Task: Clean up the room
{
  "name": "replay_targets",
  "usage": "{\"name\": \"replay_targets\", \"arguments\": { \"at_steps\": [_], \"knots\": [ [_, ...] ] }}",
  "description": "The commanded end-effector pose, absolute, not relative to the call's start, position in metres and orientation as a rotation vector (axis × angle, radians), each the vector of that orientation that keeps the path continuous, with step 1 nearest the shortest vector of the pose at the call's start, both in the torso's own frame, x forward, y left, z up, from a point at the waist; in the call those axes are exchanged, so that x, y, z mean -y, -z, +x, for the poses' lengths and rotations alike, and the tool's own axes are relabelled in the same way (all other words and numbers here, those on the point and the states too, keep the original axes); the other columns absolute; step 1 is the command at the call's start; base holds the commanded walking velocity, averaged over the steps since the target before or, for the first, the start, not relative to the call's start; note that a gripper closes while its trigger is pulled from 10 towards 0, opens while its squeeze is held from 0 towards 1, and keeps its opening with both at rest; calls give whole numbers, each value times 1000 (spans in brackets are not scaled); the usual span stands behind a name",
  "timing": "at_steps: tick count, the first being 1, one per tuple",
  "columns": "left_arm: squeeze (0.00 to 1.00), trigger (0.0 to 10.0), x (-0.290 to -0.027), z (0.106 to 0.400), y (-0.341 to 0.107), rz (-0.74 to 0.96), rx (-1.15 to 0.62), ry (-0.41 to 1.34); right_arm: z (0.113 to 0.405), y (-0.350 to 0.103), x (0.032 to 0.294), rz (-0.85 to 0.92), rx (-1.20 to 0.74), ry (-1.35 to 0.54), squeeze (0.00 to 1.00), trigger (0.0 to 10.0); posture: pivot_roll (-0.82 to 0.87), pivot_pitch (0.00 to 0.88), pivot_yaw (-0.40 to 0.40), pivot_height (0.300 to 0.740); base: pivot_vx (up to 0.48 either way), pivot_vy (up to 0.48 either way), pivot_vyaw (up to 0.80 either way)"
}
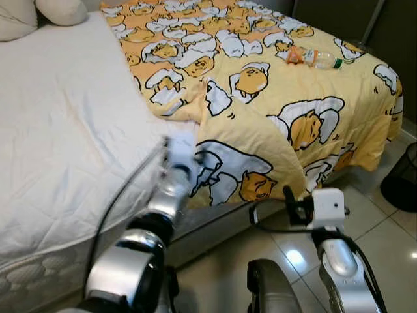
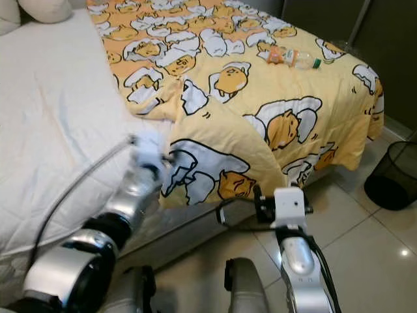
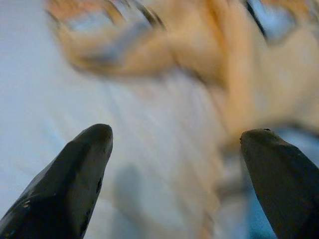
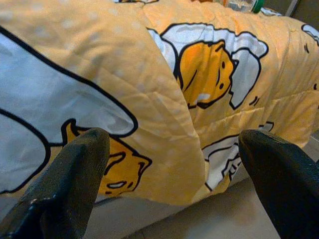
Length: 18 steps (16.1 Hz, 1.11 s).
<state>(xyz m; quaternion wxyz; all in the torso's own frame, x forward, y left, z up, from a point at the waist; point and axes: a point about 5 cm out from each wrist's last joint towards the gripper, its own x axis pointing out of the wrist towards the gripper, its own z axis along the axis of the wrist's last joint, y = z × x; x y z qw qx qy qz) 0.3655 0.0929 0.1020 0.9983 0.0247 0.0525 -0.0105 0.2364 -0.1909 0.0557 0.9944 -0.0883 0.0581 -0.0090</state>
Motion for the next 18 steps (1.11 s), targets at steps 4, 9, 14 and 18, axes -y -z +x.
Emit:
{"name": "replay_targets", "arguments": {
  "at_steps": [4,9,14,18],
  "knots": [
    [0,10000,-68,359,-98,9,-111,116,235,-61,191,-192,-120,5,0,10000,-228,30,42,618,0,0,0],
    [0,10000,-60,359,-96,60,-135,142,234,-63,189,-191,-127,-5,0,10000,-235,47,43,618,0,0,0],
    [0,10000,-74,367,-104,69,-113,76,220,-62,193,-200,-151,0,0,10000,-264,81,46,618,0,0,0],
    [0,10000,-72,358,-83,38,-220,122,215,-63,194,-205,-161,3,0,10000,-279,97,47,618,0,0,0]
  ]
}}
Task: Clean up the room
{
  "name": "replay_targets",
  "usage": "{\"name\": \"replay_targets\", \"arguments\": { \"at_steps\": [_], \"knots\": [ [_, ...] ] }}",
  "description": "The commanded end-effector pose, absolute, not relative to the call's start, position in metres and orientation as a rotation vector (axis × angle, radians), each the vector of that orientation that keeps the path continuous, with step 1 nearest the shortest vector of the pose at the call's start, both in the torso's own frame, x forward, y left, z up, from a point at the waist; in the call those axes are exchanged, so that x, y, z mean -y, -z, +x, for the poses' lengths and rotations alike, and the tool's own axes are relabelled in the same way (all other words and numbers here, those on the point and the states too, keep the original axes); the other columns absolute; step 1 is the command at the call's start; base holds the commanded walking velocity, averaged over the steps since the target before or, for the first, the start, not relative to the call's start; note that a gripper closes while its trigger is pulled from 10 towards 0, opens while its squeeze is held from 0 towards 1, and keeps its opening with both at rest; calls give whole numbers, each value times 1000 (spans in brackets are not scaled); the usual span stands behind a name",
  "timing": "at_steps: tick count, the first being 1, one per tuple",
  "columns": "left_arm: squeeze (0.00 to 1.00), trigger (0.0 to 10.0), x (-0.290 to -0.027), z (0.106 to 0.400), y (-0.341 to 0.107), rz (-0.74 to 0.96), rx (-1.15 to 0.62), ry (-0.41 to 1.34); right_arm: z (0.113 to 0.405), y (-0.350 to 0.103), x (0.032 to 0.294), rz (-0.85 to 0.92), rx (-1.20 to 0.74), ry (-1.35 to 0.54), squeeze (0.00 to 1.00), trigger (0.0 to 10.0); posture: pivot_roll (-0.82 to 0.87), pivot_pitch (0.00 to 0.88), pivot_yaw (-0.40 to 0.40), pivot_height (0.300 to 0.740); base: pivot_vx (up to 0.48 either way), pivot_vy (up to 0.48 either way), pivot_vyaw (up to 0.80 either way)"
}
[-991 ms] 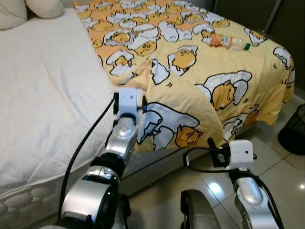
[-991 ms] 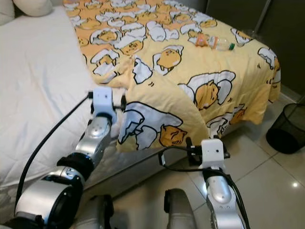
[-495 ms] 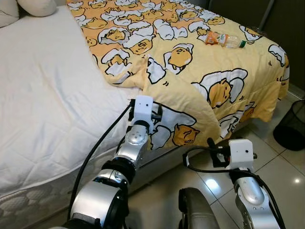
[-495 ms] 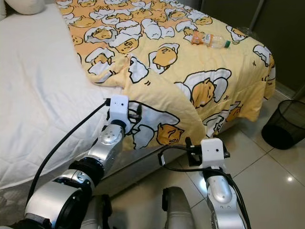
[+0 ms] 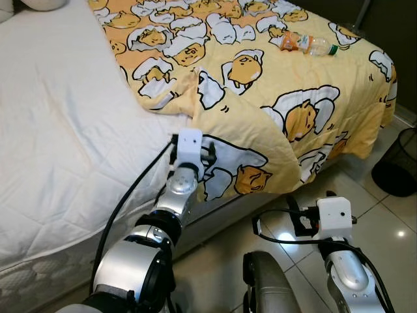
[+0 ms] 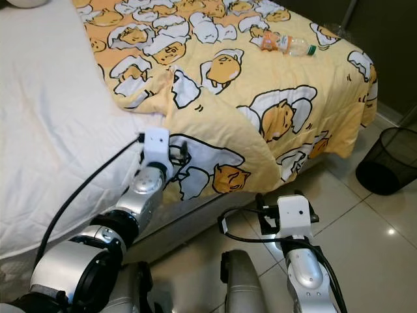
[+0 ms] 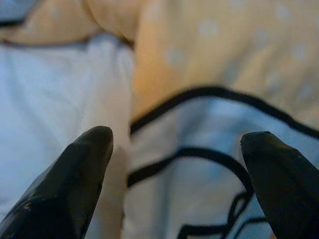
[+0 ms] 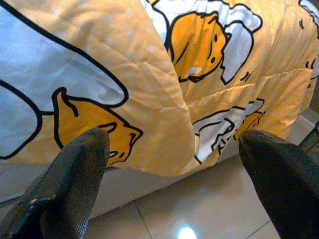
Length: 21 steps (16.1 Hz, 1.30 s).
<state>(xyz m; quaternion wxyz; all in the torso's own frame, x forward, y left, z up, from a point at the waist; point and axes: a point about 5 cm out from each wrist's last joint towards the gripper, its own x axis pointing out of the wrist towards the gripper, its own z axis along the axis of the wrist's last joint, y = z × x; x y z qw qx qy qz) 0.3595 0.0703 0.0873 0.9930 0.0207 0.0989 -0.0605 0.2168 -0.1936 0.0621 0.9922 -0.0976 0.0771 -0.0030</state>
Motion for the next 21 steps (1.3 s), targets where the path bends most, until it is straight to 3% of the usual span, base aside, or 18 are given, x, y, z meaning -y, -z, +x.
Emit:
{"name": "replay_targets", "arguments": {
  "at_steps": [1,3,4,21],
  "knots": [
    [0,10000,-74,358,-81,54,-236,126,214,-63,194,-206,-165,3,0,10000,-281,100,46,618,0,0,0],
    [0,10000,-78,358,-79,62,-262,111,212,-63,195,-208,-171,3,0,10000,-283,106,44,618,0,0,0],
    [0,0,-82,360,-79,59,-280,100,212,-63,195,-211,-177,-1,0,10000,-289,107,43,618,0,0,0],
    [0,0,-86,346,-59,-21,-324,290,226,-63,189,-196,-170,-7,0,10000,-258,72,44,618,0,0,0]
  ]
}}
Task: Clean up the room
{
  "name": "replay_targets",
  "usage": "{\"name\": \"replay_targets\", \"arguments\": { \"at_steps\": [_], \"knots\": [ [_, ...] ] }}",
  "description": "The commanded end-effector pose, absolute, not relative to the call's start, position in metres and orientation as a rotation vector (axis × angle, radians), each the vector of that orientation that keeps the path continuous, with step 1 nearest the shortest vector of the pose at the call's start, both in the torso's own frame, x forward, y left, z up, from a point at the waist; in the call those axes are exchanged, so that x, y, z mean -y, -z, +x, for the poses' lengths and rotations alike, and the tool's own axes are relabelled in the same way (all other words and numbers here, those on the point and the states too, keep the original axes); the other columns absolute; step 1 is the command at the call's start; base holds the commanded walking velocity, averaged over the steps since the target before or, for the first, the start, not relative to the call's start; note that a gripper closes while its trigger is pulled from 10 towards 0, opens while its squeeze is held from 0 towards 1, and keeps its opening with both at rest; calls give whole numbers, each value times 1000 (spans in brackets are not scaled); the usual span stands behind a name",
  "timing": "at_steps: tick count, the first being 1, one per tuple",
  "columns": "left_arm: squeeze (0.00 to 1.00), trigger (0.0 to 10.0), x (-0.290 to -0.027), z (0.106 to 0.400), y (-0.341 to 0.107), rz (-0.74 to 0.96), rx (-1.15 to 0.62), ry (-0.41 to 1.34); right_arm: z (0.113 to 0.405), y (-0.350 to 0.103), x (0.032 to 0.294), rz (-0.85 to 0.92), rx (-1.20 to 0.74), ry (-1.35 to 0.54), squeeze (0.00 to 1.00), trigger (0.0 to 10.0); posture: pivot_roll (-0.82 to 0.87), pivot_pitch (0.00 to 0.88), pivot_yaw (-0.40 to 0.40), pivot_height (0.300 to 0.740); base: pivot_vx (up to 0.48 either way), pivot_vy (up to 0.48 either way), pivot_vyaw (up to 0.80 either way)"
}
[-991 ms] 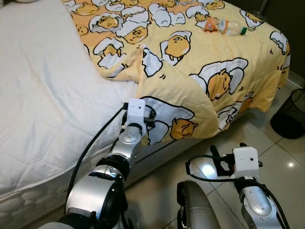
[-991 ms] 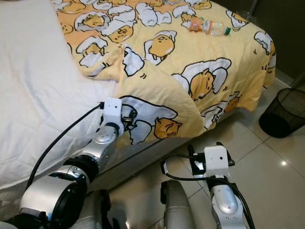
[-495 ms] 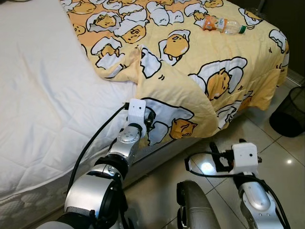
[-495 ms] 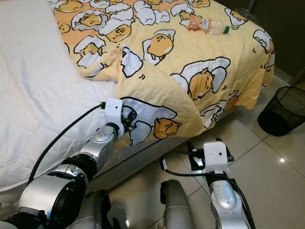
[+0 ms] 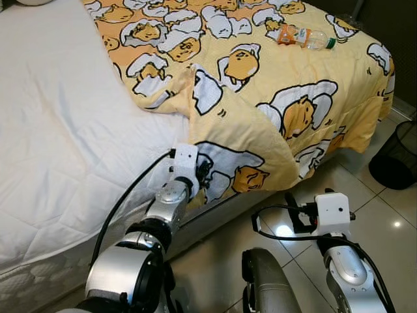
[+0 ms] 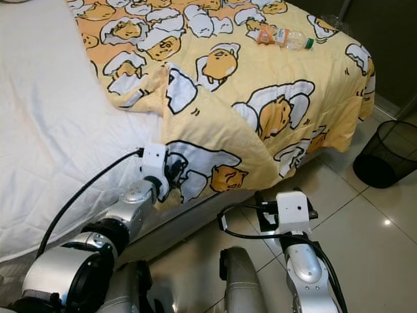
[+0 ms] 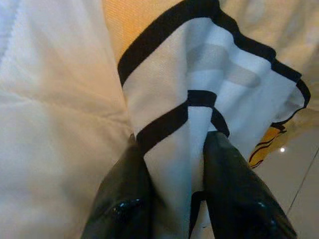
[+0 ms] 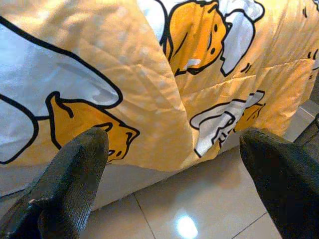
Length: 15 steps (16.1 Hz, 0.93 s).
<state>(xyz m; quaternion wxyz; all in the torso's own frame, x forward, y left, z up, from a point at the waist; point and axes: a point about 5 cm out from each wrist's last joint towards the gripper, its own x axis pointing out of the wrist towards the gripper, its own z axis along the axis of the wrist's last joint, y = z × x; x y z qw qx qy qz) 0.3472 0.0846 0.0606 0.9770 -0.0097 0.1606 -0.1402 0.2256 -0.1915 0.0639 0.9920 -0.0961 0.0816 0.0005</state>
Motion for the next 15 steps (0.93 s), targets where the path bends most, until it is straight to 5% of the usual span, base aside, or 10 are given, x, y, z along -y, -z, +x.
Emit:
{"name": "replay_targets", "arguments": {
  "at_steps": [1,2,3,12,13,15],
  "knots": [
    [0,0,-87,345,-58,-4,-326,295,227,-62,188,-192,-172,-10,0,10000,-255,76,43,618,0,0,0],
    [0,0,-87,345,-58,11,-331,292,227,-62,187,-191,-172,-11,0,10000,-255,75,41,618,0,0,0],
    [0,10000,-87,346,-58,34,-339,286,228,-62,187,-192,-172,-13,0,10000,-253,76,39,618,0,0,0],
    [0,10000,-85,350,-66,40,-273,277,233,-64,190,-200,-167,-18,0,10000,-252,68,29,618,0,0,0],
    [0,0,-84,350,-70,7,-228,307,234,-64,190,-199,-167,-19,0,10000,-251,67,29,618,0,0,0],
    [0,0,-82,349,-71,22,-220,314,234,-62,188,-197,-167,-23,0,10000,-248,62,33,618,0,0,0]
  ]
}}
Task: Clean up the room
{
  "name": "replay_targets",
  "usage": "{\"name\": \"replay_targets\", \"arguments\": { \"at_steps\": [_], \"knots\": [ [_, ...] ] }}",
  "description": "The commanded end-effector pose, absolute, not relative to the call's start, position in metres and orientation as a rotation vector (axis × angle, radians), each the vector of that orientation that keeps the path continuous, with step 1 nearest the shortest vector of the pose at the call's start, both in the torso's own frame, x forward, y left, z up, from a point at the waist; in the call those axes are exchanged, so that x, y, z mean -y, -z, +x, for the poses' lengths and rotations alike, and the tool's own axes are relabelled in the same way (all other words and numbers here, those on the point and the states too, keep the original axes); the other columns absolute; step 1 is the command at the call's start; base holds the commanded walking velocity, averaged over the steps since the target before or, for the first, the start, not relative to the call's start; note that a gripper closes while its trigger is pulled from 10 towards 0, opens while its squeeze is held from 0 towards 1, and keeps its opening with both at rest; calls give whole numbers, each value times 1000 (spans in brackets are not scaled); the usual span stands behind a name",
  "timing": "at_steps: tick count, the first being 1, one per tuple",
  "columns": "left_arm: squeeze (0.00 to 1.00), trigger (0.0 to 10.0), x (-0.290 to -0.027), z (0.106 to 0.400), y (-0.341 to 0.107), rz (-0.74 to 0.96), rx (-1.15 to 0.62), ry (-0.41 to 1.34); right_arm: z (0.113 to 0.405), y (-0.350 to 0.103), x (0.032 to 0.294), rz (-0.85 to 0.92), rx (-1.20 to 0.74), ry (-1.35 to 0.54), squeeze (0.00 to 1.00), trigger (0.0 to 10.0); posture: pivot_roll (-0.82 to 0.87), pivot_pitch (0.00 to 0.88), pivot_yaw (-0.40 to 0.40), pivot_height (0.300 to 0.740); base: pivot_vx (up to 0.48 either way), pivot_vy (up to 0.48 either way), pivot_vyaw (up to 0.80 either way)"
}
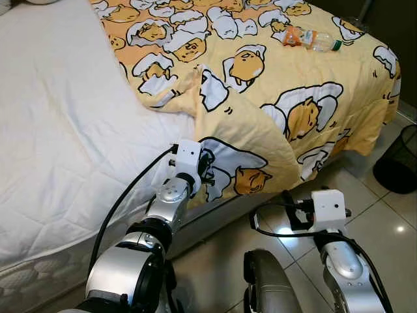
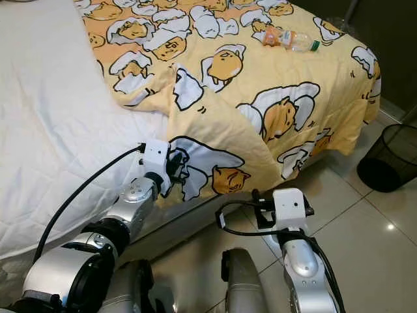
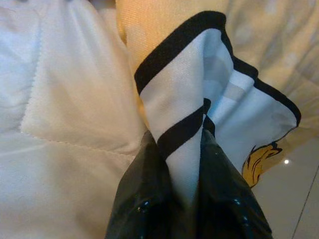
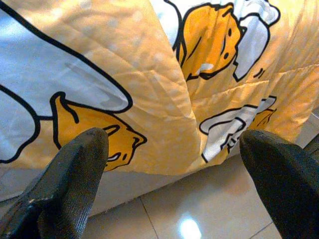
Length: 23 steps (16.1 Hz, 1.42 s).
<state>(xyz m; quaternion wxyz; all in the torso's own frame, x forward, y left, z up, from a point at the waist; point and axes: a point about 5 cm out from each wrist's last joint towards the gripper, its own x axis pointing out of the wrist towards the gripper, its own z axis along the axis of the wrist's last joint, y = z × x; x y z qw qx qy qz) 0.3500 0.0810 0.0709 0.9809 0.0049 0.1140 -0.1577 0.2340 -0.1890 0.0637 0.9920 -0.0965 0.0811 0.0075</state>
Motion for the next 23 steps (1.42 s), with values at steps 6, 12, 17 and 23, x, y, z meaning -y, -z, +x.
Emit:
{"name": "replay_targets", "arguments": {
  "at_steps": [6,12,17,23],
  "knots": [
    [0,0,-82,349,-70,7,-225,343,237,-61,188,-201,-164,-29,0,10000,-247,36,36,618,0,0,0],
    [0,10000,-81,346,-65,79,-241,329,241,-61,188,-199,-155,-35,0,10000,-242,6,37,618,0,0,0],
    [0,10000,-88,344,-60,115,-257,269,241,-61,184,-189,-152,-47,0,10000,-240,15,36,618,-93,0,0],
    [0,10000,-82,343,-59,102,-267,279,240,-60,186,-195,-159,-50,0,10000,-244,32,35,618,-466,0,0]
  ]
}}
